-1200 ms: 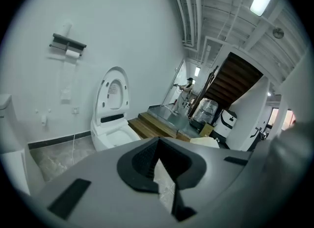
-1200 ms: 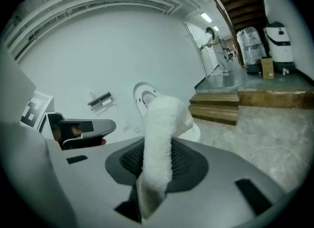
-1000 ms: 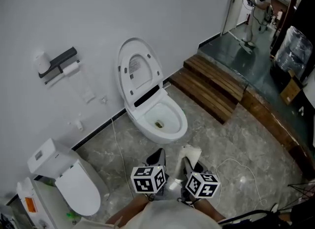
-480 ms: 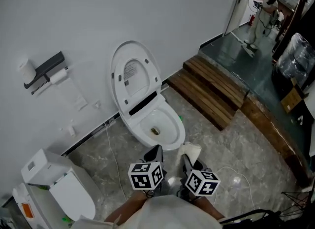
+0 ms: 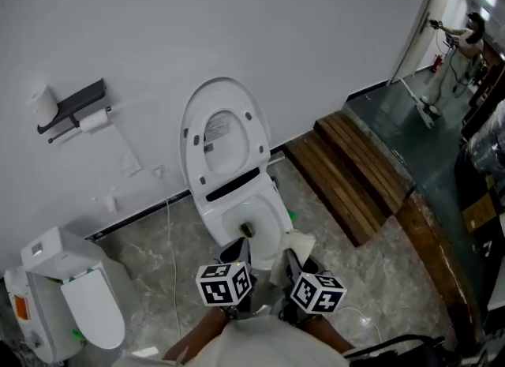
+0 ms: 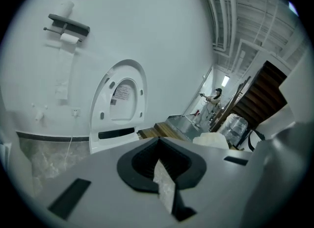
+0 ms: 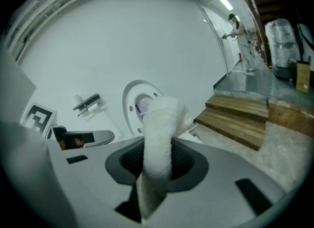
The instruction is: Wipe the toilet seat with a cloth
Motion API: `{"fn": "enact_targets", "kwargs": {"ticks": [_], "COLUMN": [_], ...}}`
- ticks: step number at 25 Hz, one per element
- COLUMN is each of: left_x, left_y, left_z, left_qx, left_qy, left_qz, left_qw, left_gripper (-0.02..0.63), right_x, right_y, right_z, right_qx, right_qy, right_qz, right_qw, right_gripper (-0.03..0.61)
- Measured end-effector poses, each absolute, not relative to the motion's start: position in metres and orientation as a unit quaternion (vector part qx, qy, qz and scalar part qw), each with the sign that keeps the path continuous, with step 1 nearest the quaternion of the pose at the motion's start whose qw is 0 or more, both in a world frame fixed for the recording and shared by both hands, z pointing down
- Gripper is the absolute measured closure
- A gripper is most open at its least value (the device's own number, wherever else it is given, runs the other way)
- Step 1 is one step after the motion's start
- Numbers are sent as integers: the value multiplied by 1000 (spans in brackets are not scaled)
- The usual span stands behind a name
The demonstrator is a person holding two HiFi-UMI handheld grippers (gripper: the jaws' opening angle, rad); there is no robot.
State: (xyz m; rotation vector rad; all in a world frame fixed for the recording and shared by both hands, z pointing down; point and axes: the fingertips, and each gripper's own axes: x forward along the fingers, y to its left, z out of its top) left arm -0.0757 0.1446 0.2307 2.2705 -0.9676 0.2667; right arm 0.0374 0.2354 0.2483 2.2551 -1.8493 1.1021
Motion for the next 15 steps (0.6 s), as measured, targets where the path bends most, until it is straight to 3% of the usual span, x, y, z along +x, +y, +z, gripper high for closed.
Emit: {"fn": "enact_targets", "kwargs": {"ticks": [9,15], "left_x": [24,45], "left_y": [99,80], "left_z": [217,233], "left_qx": [829,799], "left_qy": [-443,-478], "left_qz": [79,95], "left_qw": [332,352], "left_gripper": [604,604], "right_x": [118,126], "right_y": [150,102], "right_z": [239,258], "right_qx": [626,571], "right_qy": [-689,-723], "right_qz": [358,377], "right_qw": [68,99], "right_gripper": [482,482]}}
